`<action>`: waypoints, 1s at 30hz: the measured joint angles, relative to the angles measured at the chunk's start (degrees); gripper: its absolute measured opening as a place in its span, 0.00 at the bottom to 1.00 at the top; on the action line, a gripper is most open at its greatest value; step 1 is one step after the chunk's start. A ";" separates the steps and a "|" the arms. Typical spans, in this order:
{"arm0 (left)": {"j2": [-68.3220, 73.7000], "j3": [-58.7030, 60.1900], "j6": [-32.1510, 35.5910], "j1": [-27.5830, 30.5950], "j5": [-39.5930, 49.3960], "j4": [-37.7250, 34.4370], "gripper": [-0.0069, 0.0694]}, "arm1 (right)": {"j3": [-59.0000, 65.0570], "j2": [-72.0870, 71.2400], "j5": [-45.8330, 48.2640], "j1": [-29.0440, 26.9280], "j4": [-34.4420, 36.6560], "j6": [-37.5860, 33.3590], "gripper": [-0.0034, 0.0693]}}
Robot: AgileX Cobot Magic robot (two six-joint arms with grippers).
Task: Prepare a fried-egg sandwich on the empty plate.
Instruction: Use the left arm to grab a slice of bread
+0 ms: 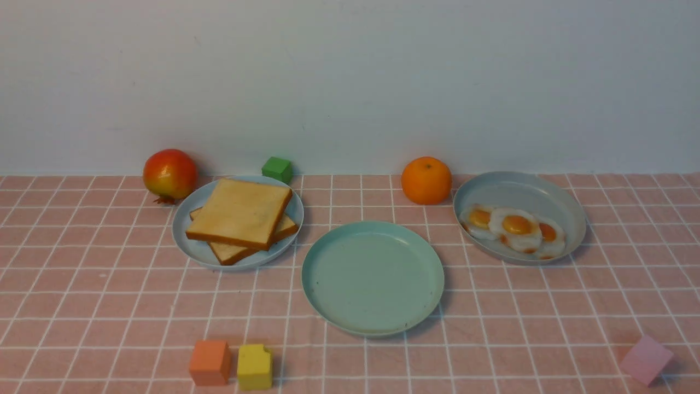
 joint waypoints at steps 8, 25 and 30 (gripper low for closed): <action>0.00 0.00 0.00 0.00 0.00 0.00 0.35 | 0.00 0.00 0.00 0.00 0.00 0.00 0.38; 0.00 -0.04 1.09 0.00 0.00 1.01 0.36 | 0.00 0.00 0.00 0.00 0.00 0.00 0.38; 0.00 -0.04 1.48 0.00 -0.11 1.75 0.37 | 0.00 0.00 0.00 0.00 0.00 0.00 0.38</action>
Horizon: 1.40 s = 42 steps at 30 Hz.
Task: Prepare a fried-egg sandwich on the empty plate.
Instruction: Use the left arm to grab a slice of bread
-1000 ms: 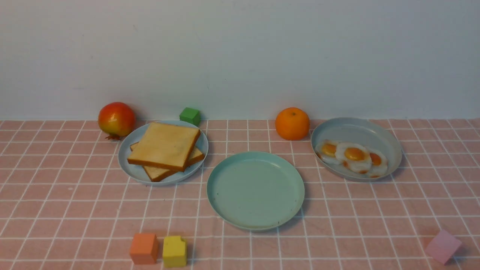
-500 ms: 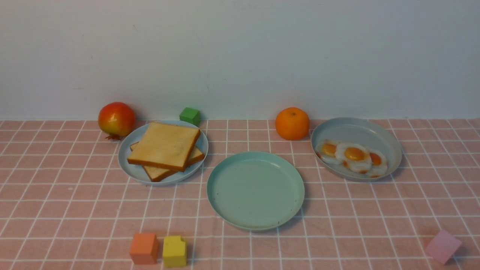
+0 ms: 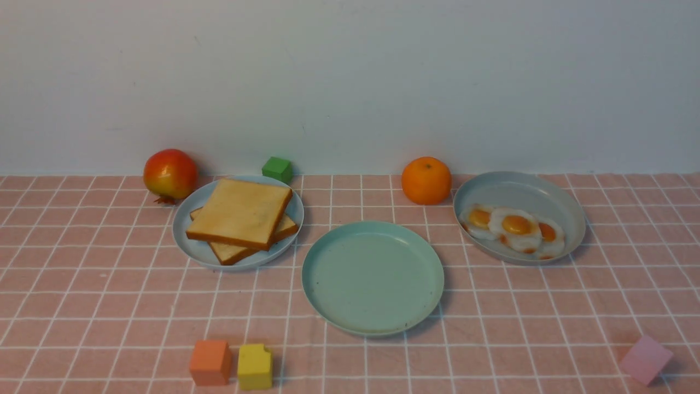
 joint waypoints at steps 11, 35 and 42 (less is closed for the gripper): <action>0.00 0.55 -13.69 0.00 -12.00 -27.96 0.38 | 0.00 0.00 0.00 0.00 0.00 0.00 0.38; 48.63 -45.83 21.98 -3.04 26.91 -27.56 0.11 | 0.00 0.00 0.00 0.00 0.00 0.00 0.38; 61.36 -56.04 17.67 -15.79 27.10 -17.71 0.11 | 0.00 0.00 0.00 0.00 0.00 0.00 0.38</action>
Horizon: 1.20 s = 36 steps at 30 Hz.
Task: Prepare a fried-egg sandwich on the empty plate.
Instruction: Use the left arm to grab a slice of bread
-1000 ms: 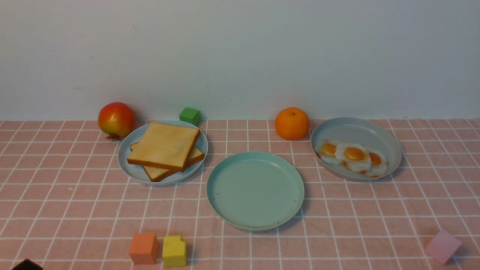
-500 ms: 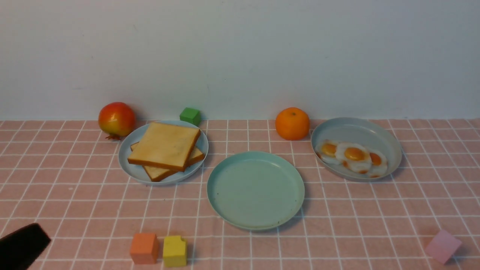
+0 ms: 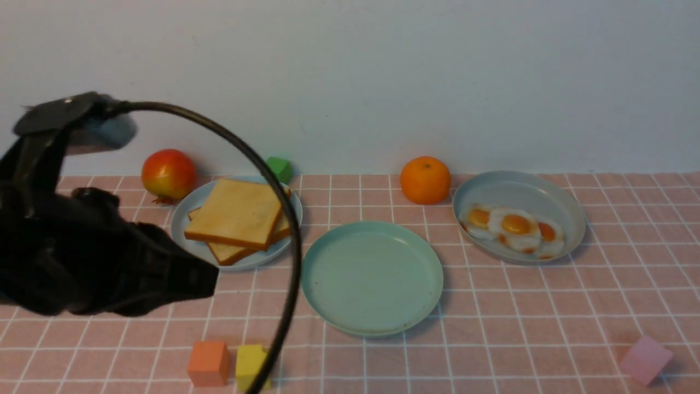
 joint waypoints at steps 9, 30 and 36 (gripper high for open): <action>8.98 -3.63 -16.09 -8.82 0.13 17.78 0.11 | 0.22 0.00 -13.69 0.00 16.49 11.19 0.38; 46.81 -37.92 -21.10 -1.58 6.08 24.53 0.11 | -63.39 26.31 49.35 15.00 11.50 -6.54 0.08; 59.94 -48.78 -18.34 0.47 5.14 30.22 0.21 | -66.90 27.67 46.23 18.10 11.71 -9.78 0.08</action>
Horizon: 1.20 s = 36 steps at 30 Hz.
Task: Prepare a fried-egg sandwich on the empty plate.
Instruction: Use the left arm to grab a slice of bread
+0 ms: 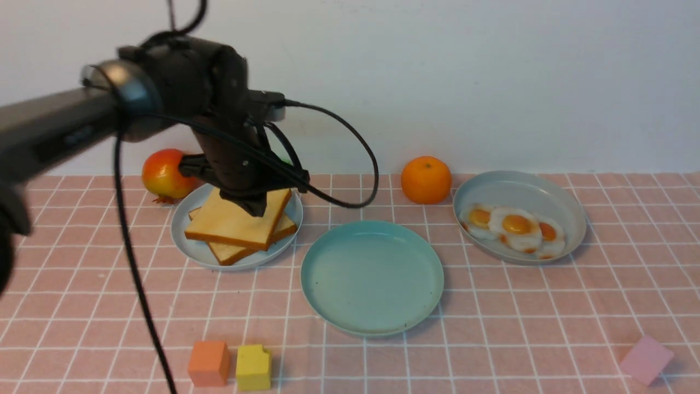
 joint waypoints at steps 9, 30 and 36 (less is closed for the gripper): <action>4.65 -3.41 -1.06 -0.19 -3.09 5.44 0.60 | -0.18 0.11 -1.27 0.00 0.00 -0.57 0.09; 10.01 -4.22 -1.87 -0.01 -7.72 8.50 0.55 | -0.18 0.11 -0.20 0.00 0.82 -0.57 0.12; 10.01 -4.26 -1.50 -0.01 -8.00 6.19 0.42 | -0.18 0.11 1.11 0.00 1.82 -0.57 0.12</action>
